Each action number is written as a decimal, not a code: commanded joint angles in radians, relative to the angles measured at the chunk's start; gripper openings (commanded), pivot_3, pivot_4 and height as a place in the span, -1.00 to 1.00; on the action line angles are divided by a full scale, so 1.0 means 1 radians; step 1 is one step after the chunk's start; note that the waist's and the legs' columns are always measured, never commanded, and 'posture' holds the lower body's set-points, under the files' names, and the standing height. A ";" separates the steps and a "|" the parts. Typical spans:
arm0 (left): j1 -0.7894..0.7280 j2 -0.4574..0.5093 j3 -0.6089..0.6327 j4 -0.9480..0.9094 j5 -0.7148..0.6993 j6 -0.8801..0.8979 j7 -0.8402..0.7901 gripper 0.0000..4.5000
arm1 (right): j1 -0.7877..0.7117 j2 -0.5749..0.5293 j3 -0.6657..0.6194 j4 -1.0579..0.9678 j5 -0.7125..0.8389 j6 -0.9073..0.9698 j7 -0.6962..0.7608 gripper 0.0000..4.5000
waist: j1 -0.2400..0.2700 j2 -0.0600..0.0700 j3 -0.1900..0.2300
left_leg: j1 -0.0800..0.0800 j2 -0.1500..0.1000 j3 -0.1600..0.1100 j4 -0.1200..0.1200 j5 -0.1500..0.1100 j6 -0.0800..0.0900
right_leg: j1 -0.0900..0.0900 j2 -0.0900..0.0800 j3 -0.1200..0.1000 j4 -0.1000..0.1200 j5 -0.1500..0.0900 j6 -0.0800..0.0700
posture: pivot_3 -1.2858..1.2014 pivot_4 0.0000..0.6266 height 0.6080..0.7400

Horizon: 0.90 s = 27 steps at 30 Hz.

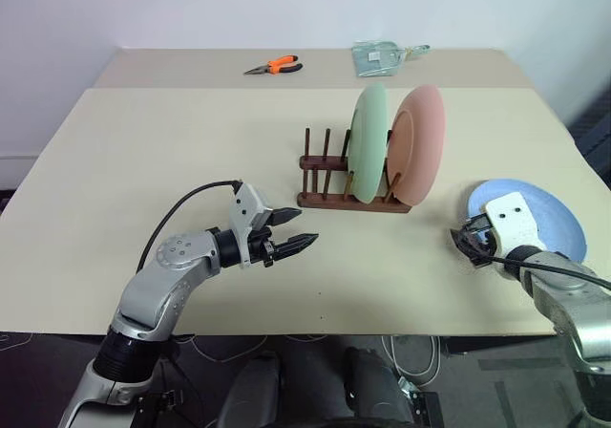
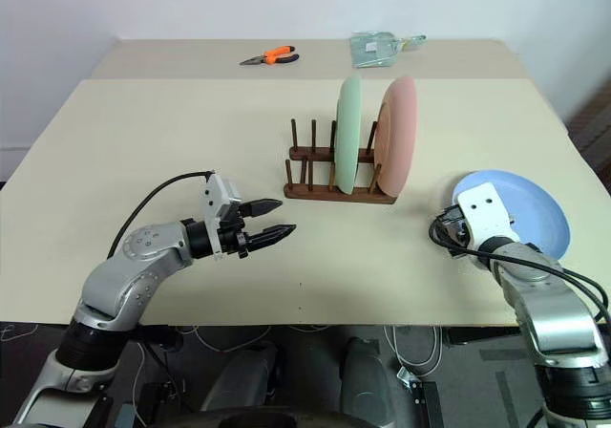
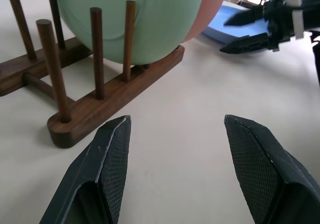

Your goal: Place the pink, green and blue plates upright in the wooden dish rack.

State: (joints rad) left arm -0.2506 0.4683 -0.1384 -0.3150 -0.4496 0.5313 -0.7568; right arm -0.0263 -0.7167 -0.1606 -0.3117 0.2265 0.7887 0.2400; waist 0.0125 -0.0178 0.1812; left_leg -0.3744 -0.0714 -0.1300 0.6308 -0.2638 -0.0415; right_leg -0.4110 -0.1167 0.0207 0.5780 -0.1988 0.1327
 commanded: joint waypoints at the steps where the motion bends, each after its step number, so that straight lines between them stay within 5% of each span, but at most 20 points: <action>1: 0.009 0.000 0.017 -0.030 0.003 -0.021 0.005 0.37 | -0.022 0.013 -0.016 0.036 -0.050 -0.015 -0.023 -0.29 | 0.000 0.000 0.000 | 0.000 0.000 0.000 0.000 0.000 0.000 | 0.000 0.000 0.000 0.000 0.000 0.000 | 0.03 -0.52 1.00; 4: 0.015 0.001 0.019 -0.033 0.009 -0.024 0.009 0.37 | -0.056 0.047 -0.059 0.016 -0.035 -0.021 -0.031 -0.98 | 0.000 0.000 0.000 | 0.000 0.000 -0.001 0.000 0.000 0.000 | 0.001 0.000 0.000 0.000 -0.001 0.001 | 0.03 -0.52 1.00; 12: -0.018 -0.035 0.081 0.076 0.075 -0.139 0.088 0.37 | -0.299 0.099 -0.202 -0.119 0.029 -0.137 -0.056 -0.99 | -0.003 0.002 0.001 | 0.000 0.000 0.000 0.000 0.000 0.000 | 0.000 0.000 0.000 0.001 -0.002 0.004 | 0.03 -0.52 1.00; 16: -0.040 -0.029 0.131 0.164 0.120 -0.233 0.116 0.37 | -0.654 0.231 -0.361 -0.192 0.445 -0.042 -0.097 -0.99 | -0.009 0.005 0.003 | 0.000 0.000 -0.001 0.000 0.000 0.000 | -0.001 0.001 0.000 0.001 0.001 0.000 | 0.03 -0.52 1.00; 21: -0.047 -0.018 0.178 0.226 0.156 -0.313 0.138 0.37 | -0.849 0.372 -0.334 -0.228 0.971 0.051 -0.266 -0.99 | -0.006 0.002 0.002 | 0.000 0.001 -0.007 -0.003 0.000 0.000 | 0.000 0.002 -0.004 0.001 0.002 0.003 | 0.03 -0.52 1.00; 24: -0.052 -0.017 0.191 0.246 0.166 -0.335 0.144 0.37 | -0.890 0.445 -0.286 -0.205 1.125 0.016 -0.409 -0.99 | -0.005 0.003 0.002 | 0.000 0.000 -0.007 -0.003 0.000 0.000 | -0.001 0.000 -0.004 0.001 0.002 0.002 | 0.03 -0.52 1.00; 27: -0.034 -0.008 0.205 0.241 0.175 -0.352 0.153 0.37 | -0.885 0.645 -0.184 -0.133 1.210 -0.059 -0.596 -0.99 | -0.010 0.003 0.002 | 0.001 0.000 -0.006 -0.002 0.000 0.000 | 0.000 0.000 -0.003 0.001 0.001 0.000 | 0.03 -0.52 1.00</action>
State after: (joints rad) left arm -0.2821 0.4518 0.0415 -0.0481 -0.2806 0.2074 -0.6073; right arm -0.9026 -0.1080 -0.3909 -0.4622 1.3814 0.7694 -0.2727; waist 0.0025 -0.0146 0.1828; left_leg -0.3733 -0.0718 -0.1364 0.6286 -0.2636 -0.0419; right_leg -0.4117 -0.1161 0.0179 0.5802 -0.1975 0.1333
